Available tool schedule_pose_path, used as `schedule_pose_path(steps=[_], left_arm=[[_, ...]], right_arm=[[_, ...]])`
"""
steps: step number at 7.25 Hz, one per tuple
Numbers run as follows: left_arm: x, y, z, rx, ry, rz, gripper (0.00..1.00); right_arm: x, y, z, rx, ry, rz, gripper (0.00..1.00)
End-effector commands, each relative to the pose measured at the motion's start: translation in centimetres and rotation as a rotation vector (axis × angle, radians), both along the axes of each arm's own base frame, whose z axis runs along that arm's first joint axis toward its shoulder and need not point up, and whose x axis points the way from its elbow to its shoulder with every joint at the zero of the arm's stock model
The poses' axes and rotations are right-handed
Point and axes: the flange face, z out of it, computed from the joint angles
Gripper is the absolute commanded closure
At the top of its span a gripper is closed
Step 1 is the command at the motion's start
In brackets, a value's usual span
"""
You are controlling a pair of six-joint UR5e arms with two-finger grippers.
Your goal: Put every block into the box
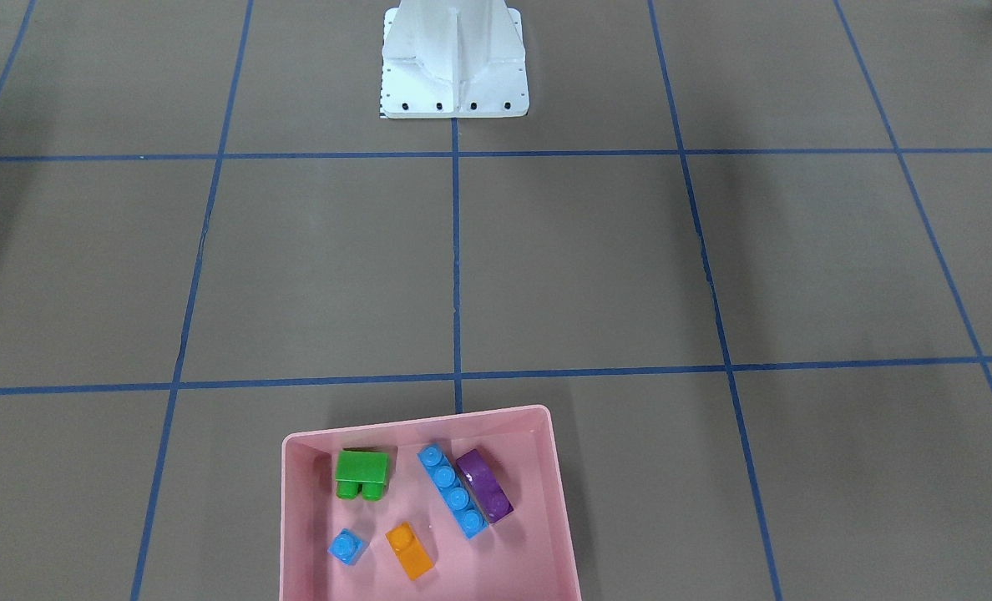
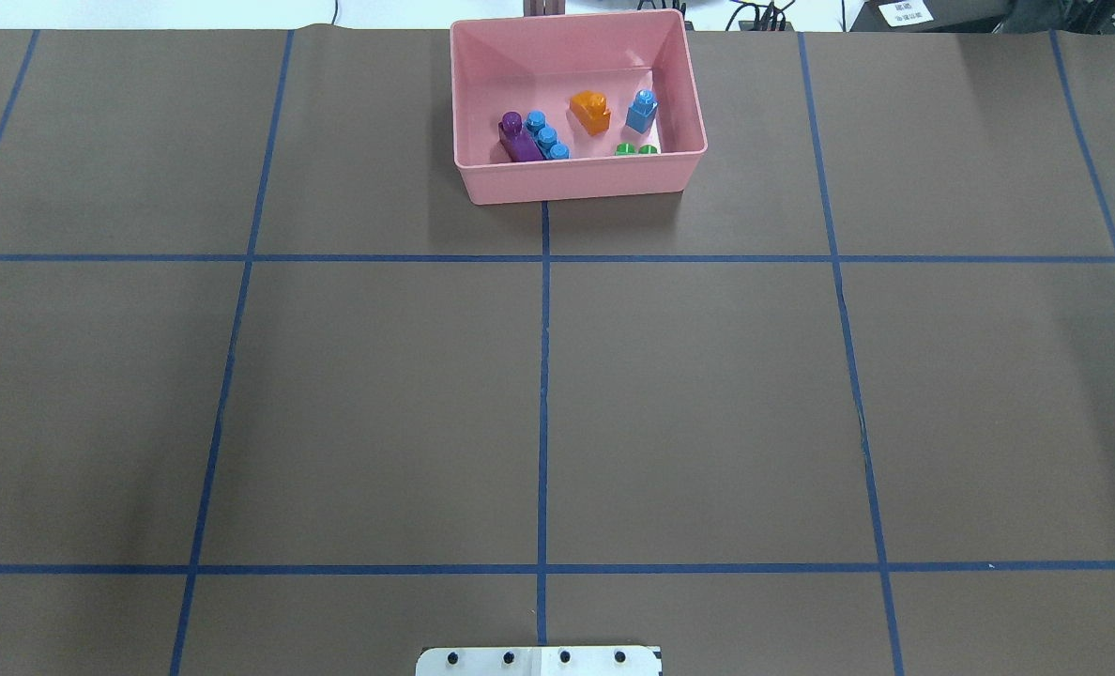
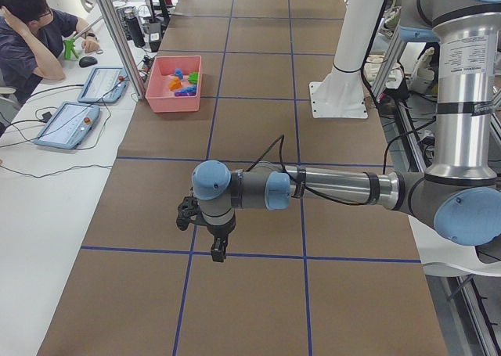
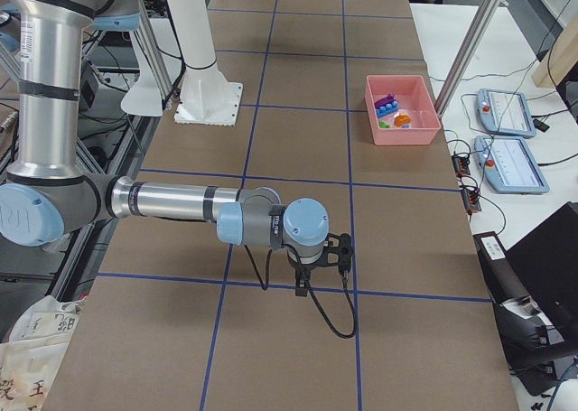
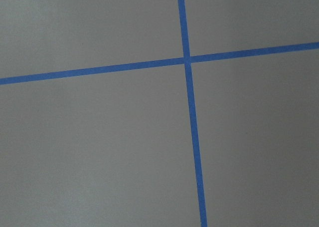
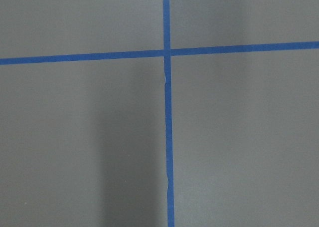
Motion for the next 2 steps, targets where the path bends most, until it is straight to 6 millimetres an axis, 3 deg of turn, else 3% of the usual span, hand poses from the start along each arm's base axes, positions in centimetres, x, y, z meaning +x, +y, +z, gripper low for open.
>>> schedule_pose_path(steps=[1,2], left_arm=[[0.51,-0.51,-0.36,0.006,-0.003,0.011,0.0],[0.51,-0.5,-0.29,0.005,-0.003,0.011,0.0]], right_arm=[[0.0,-0.08,-0.12,0.003,0.0,0.0,0.0],[0.0,-0.08,-0.12,0.003,0.0,0.0,0.0]])
